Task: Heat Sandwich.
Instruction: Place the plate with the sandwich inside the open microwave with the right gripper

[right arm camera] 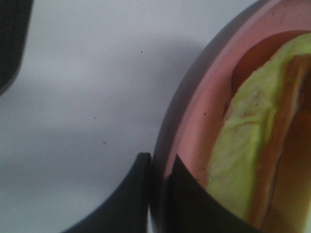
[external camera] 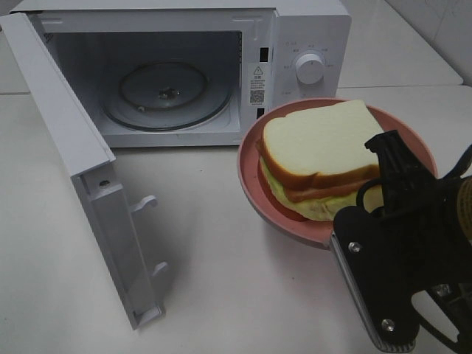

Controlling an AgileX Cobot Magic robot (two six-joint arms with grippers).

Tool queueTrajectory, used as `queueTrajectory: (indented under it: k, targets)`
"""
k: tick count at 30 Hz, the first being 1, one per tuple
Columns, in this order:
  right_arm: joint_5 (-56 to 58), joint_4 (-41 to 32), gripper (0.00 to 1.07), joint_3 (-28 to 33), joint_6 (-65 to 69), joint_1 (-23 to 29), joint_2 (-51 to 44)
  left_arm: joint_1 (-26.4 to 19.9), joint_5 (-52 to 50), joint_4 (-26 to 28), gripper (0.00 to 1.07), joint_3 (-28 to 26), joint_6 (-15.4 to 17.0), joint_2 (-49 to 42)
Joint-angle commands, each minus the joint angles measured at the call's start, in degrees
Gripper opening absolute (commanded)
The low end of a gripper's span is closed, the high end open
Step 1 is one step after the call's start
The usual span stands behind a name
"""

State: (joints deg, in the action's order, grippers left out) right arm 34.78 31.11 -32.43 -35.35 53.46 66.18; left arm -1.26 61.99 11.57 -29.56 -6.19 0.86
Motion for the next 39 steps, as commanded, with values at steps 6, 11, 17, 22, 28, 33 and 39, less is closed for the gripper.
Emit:
queueTrajectory:
  k: [6,11,17,22,28,33,39]
  targets:
    - [-4.41,1.26,0.03,0.17,-6.53,0.23,-0.52,0.23,-0.34,0.17,0.98,0.06,0.06,-0.11]
    - [-5.21,1.26,0.03,0.17,-12.26,0.23,-0.52,0.23,-0.34,0.17,0.98,0.06,0.06,-0.11]
    - [-5.33,1.26,0.03,0.17,-14.90,0.23,-0.52,0.23,-0.34,0.17,0.98,0.06,0.06,-0.11]
    - [-7.51,0.06,0.03,0.17,-14.50,0.23,-0.52,0.23,-0.34,0.17,0.98,0.06,0.06,-0.11]
    - [-9.68,-4.98,0.01,0.17,-13.12,0.23,-0.46,0.23,-0.34,0.17,0.98,0.06,0.06,-0.11]
    - [-8.02,-6.93,0.00,0.17,-16.62,0.23,-0.46,0.23,-0.34,0.17,0.98,0.06,0.06,-0.11]
    - [-8.02,-9.85,0.00,0.17,-22.12,-3.09,-0.46,0.23,-0.34,0.17,0.98,0.06,0.06,-0.11]
